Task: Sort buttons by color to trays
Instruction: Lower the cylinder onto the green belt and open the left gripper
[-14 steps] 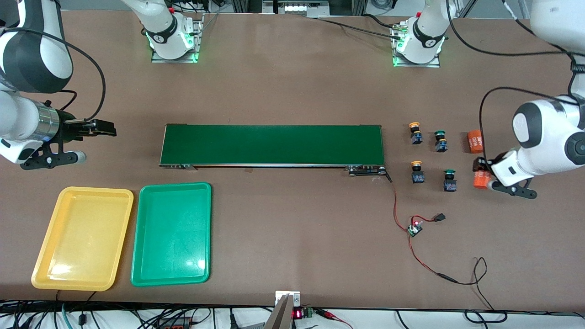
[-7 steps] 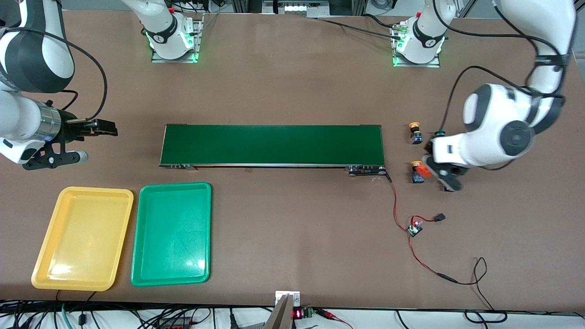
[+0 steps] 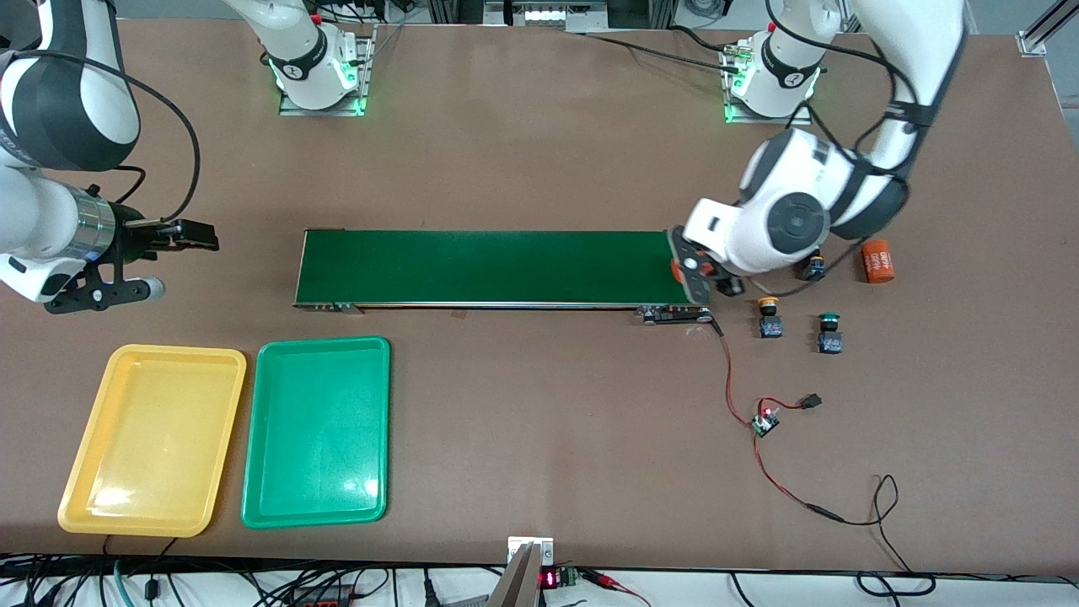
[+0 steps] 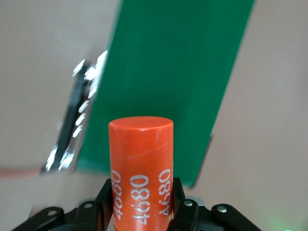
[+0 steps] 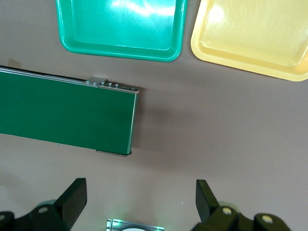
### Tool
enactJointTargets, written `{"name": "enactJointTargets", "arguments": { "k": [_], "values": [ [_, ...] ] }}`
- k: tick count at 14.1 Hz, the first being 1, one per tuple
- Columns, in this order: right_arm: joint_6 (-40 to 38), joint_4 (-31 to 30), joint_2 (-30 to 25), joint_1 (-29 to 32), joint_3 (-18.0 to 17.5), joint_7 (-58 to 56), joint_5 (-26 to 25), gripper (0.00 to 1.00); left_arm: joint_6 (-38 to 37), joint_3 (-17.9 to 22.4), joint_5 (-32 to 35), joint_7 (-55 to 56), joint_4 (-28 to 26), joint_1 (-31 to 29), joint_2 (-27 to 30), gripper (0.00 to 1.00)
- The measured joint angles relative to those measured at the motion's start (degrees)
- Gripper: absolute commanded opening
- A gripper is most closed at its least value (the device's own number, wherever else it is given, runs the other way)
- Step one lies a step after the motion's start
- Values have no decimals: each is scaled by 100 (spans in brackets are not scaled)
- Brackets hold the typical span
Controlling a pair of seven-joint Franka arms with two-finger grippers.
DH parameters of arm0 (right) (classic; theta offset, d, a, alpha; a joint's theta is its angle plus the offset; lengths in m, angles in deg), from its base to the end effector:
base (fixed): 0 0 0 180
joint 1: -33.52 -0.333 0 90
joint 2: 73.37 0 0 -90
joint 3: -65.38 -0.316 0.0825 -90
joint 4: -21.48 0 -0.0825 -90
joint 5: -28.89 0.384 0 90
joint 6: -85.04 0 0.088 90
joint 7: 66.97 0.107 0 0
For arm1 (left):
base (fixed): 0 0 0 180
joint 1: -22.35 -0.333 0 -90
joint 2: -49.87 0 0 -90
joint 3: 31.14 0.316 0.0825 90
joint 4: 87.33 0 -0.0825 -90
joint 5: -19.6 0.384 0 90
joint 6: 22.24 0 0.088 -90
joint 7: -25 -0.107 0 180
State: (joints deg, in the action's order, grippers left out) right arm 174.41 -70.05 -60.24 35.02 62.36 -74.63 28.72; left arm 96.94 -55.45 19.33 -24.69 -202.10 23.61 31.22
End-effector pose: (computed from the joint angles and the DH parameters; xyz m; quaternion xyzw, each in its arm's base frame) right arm 0.6010 0.0131 0.4784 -0.9879 -0.0796 0.1324 0.0117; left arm 0.5213 -0.2430 0.2926 0.7877 -0.6023 -0.0929 0.0900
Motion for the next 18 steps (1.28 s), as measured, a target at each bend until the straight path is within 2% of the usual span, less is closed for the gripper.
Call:
{"name": "enactJointTargets", "arguments": {
  "k": [2, 3, 4, 5, 11, 14, 16, 18],
  "values": [
    [0, 0, 0, -2, 0, -2, 0, 100, 610, -168, 17, -249, -356, 48, -35, 9],
    [0, 0, 0, -5, -1, -3, 0, 100, 873, -190, 25, -432, -516, 65, -56, 13],
    [0, 0, 0, -10, -2, -3, 0, 100, 1013, -193, 26, -579, -626, 66, -69, 27],
    [0, 0, 0, -13, -3, -3, 0, 100, 1080, -192, 27, -657, -690, 58, -70, 98],
    [0, 0, 0, -14, -6, -4, 1, 100, 1005, -188, 30, -759, -658, 32, -2, 100],
    [0, 2, 0, -14, -7, -4, 2, 100, 301, -94, 28, -663, -454, -80, 387, 100],
    [0, 2, 0, -17, -10, -4, 2, 100, -180, 148, 28, -419, -267, -148, 680, 100],
    [-8, 2, 0, -30, -17, -4, 4, 100, -356, 535, 27, -315, -184, -181, 848, 100]
  ]
}}
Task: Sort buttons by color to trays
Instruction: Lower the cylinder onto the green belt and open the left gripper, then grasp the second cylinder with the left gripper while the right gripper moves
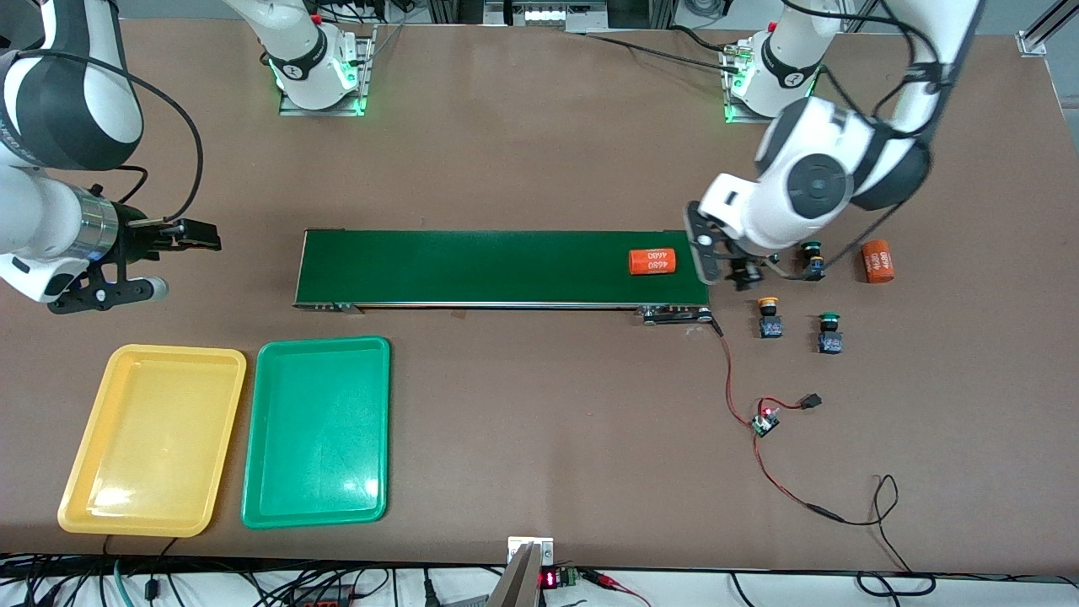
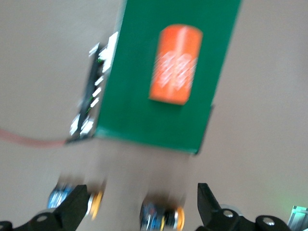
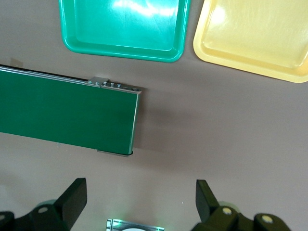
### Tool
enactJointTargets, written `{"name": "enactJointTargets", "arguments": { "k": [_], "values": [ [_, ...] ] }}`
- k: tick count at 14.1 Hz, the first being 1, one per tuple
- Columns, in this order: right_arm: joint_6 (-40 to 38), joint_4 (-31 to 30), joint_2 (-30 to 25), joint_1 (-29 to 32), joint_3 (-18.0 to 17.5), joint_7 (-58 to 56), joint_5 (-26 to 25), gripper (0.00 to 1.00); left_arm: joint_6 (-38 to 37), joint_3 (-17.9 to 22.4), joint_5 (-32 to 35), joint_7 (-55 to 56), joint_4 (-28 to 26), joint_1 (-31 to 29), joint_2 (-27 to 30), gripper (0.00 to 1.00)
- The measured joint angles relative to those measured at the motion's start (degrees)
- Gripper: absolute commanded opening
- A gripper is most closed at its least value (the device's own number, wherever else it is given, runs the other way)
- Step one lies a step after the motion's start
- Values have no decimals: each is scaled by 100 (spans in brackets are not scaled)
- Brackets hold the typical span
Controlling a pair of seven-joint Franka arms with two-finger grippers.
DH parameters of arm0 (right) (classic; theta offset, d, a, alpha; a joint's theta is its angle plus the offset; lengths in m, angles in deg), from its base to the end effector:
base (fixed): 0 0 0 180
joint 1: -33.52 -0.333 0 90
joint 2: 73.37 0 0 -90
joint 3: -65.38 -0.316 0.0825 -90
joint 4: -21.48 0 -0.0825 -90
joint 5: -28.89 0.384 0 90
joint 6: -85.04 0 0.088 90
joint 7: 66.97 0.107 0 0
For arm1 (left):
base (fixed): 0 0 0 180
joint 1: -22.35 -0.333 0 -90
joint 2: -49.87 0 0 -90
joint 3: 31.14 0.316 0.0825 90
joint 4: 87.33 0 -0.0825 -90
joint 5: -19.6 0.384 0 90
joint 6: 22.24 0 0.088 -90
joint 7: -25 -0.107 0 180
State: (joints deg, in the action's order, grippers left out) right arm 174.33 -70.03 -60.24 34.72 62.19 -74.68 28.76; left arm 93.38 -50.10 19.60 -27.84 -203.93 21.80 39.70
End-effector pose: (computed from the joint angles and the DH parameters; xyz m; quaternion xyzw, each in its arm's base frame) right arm 0.6007 0.0179 0.4785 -0.9875 -0.0841 0.1329 0.0119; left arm 0.5320 -0.1733 0.3490 0.8089 -0.5799 -0.0797 0.0548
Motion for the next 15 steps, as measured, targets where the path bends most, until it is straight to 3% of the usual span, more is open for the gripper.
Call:
{"name": "enactJointTargets", "arguments": {
  "k": [7, 11, 15],
  "values": [
    [-241, -2, 0, -163, -29, 19, 79, 100, -421, 1478, -4, 440, 106, -120, 241, 100],
    [-255, -152, -54, -206, -31, 31, 225, 100, -771, 1955, -5, 1578, 134, -129, 366, 100],
    [180, -823, -416, -207, -31, 34, 234, 100, -890, 2339, -5, 2611, 139, -130, 412, 100]
  ]
}}
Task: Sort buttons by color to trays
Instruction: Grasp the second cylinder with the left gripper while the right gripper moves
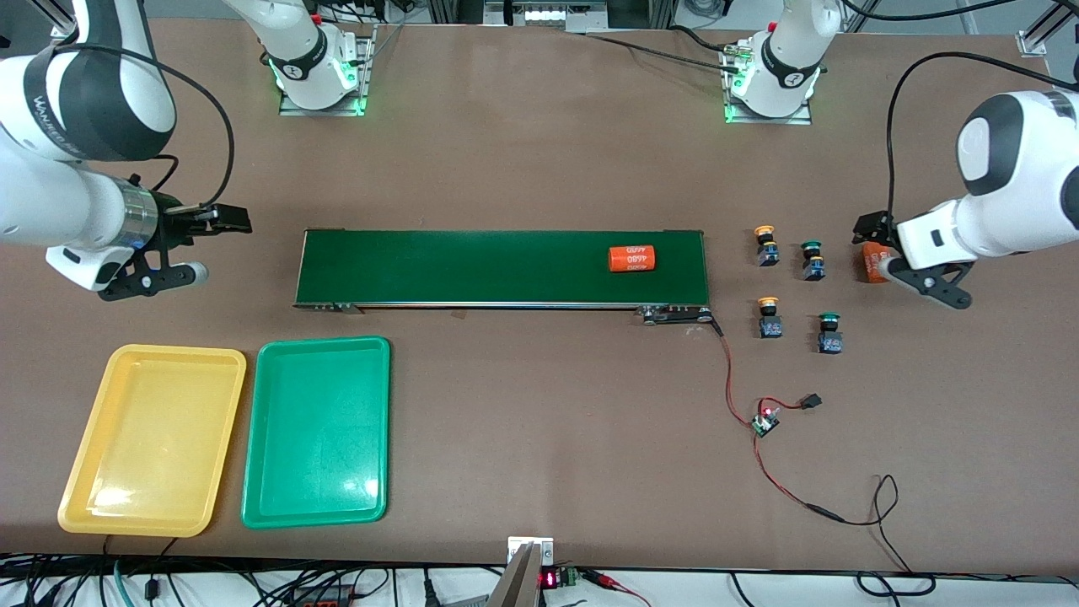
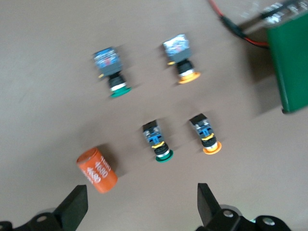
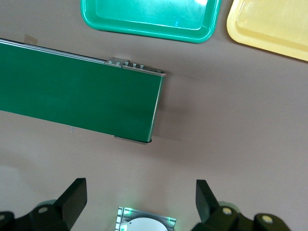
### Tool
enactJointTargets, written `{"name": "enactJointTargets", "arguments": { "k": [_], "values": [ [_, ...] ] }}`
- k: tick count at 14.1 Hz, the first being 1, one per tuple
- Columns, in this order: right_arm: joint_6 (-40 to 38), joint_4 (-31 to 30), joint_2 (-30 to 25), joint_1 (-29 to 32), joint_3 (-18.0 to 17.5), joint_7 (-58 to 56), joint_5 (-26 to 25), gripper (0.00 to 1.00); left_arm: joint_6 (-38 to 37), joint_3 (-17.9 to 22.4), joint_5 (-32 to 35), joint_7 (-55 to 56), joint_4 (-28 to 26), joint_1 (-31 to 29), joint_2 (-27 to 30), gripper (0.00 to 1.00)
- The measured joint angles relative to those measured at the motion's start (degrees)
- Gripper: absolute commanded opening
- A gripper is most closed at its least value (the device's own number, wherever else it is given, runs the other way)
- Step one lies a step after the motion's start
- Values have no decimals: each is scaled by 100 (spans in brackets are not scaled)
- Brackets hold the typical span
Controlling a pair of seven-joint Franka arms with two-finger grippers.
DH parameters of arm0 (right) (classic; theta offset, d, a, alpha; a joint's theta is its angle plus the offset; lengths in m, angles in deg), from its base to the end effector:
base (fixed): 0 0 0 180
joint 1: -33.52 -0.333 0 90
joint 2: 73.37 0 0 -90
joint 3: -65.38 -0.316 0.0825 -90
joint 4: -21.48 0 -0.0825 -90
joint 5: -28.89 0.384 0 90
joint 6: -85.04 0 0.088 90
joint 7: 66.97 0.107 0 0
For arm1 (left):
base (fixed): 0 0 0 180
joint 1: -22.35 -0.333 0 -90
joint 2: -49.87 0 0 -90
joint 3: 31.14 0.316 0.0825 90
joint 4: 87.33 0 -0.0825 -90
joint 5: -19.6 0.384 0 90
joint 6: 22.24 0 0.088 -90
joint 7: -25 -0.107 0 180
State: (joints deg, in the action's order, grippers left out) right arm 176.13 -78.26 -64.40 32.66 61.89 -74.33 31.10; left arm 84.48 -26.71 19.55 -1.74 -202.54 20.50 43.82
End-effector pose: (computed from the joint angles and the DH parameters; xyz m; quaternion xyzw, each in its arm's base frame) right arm 0.5706 0.0459 0.4589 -0.9831 -0.0978 0.1523 0.0278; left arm 0.5415 0.0589 0.3843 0.9763 -0.1757 -0.1222 0.0324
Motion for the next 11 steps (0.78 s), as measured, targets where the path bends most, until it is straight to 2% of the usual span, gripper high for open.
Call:
{"name": "enactJointTargets", "arguments": {
  "k": [6, 11],
  "values": [
    [1213, -1646, -1001, -4, -1, 7, 176, 100, 0, 339, 15, 987, 89, -3, 9, 100],
    [1576, -2292, -1399, -98, -3, 82, 216, 100, 240, 714, 59, 1048, -106, -51, -111, 100]
  ]
}}
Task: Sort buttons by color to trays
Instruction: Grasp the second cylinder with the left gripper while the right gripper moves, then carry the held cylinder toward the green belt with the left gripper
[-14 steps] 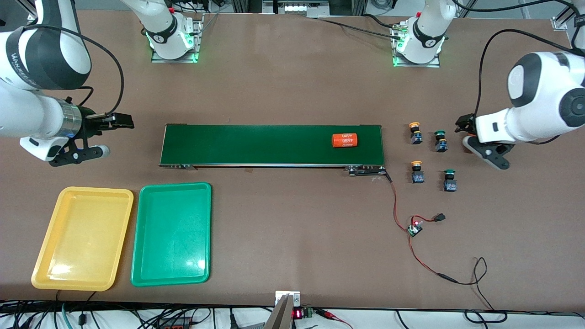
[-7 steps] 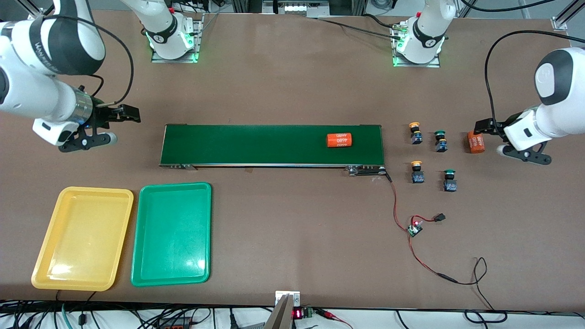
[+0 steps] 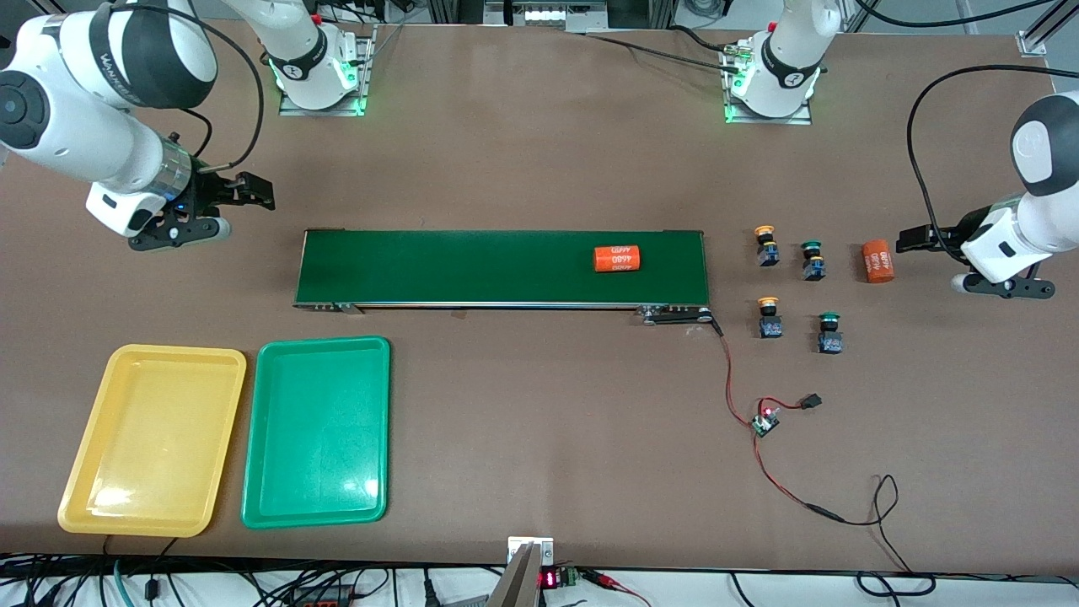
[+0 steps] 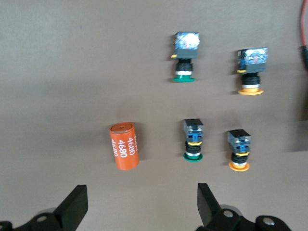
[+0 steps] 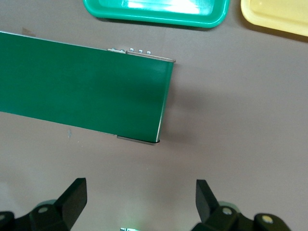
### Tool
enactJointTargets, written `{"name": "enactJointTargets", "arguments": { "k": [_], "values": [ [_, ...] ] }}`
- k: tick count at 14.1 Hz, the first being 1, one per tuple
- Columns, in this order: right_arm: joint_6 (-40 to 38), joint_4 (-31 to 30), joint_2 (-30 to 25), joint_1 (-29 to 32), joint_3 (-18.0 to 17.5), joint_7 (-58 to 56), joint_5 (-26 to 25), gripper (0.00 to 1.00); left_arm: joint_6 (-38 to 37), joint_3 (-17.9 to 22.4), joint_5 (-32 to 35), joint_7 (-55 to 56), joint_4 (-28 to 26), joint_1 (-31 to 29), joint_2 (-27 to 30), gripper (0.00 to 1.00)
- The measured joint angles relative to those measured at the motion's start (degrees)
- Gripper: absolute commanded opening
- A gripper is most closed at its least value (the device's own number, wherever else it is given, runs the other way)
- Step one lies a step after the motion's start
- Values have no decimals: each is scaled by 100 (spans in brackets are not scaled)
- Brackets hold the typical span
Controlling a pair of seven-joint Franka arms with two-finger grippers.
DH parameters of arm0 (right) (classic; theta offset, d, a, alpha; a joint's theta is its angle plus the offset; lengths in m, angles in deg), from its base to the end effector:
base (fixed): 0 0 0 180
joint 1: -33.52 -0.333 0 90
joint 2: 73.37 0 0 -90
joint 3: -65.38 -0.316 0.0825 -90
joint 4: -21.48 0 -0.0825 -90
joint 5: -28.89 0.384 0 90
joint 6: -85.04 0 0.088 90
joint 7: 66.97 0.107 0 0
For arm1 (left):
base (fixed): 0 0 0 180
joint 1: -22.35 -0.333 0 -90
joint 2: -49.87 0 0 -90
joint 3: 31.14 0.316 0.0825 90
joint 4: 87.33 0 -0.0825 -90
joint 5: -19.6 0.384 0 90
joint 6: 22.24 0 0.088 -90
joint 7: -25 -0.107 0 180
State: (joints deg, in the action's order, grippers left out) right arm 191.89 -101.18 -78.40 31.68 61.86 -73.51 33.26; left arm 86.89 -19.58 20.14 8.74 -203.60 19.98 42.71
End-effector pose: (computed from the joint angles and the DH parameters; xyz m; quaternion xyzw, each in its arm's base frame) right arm 0.4967 0.0529 0.4285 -0.9911 -0.0884 0.0936 0.0336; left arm 0.5301 0.1304 0.3695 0.9920 -0.0215 -0.1233 0.0160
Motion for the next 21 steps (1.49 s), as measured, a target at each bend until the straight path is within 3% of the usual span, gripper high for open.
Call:
{"name": "enactJointTargets", "arguments": {
  "k": [6, 9, 13, 14, 17, 21],
  "values": [
    [372, -459, -280, -118, -3, 46, 0, 100, 1618, 150, 3, 6, -1144, -127, -172, 100],
    [587, -461, -295, -150, -3, 48, 4, 100, 1954, 203, 3, 4, -1536, -135, -292, 100],
    [939, -463, -264, -354, -8, 266, 15, 100, 3075, 443, 22, -279, -1877, -141, -734, 100],
    [1049, -464, -217, -435, -10, 372, 19, 100, 3203, 494, 22, -361, -1887, -146, -869, 92],
    [1366, -458, 12, -723, -18, 765, 26, 100, 3302, 517, 23, -425, -1888, -148, -1168, 48],
    [1449, -344, 220, -1098, -26, 1323, 26, 100, 3325, 515, 23, -430, -1862, -142, -1265, 20]
  ]
}}
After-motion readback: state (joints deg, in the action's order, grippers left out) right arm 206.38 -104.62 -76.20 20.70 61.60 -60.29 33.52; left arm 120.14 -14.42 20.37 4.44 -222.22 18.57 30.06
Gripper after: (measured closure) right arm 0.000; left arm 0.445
